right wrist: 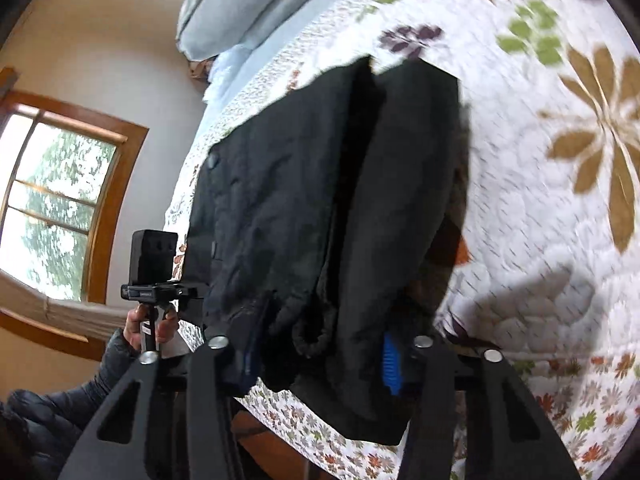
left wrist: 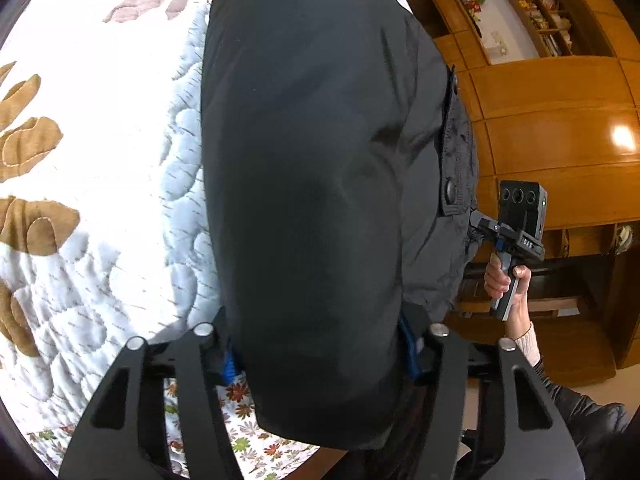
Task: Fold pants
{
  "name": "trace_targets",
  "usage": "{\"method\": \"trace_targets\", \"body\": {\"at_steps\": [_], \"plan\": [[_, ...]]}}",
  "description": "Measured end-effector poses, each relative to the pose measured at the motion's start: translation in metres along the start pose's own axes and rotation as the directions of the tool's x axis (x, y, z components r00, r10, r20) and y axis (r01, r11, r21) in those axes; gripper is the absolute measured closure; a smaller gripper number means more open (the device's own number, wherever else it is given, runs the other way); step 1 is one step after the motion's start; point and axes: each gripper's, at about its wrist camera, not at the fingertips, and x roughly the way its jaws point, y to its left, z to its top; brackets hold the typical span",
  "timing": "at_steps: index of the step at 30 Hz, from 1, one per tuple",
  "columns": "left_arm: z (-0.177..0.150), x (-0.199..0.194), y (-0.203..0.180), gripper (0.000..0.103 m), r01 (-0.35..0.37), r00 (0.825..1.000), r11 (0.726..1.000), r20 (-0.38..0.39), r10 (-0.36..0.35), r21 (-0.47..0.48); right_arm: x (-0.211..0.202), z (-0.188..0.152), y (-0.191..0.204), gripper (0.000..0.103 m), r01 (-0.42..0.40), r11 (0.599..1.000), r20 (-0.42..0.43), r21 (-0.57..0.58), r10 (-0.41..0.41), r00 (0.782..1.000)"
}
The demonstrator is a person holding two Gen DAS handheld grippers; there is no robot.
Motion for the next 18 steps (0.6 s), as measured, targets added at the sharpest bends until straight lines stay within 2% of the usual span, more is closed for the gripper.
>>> {"method": "trace_targets", "body": {"at_steps": [4,8,18], "plan": [[-0.002,-0.004,0.005,0.056,0.031,0.999,0.999,0.020,-0.031,-0.022,0.004,0.009,0.006,0.062,-0.020,0.999,0.016,-0.025,0.021,1.000],[-0.004,-0.017,0.010,0.057,0.015,0.999,1.000,0.046,-0.014,-0.026,0.015,0.014,0.014,0.063,-0.045,0.998,0.009,-0.046,0.046,0.999],[-0.014,-0.064,0.041,0.057,-0.085,0.988,0.995,0.125,0.092,-0.059,0.068,0.035,0.039,0.063,-0.092,0.992,-0.031,-0.087,0.090,0.995]]}}
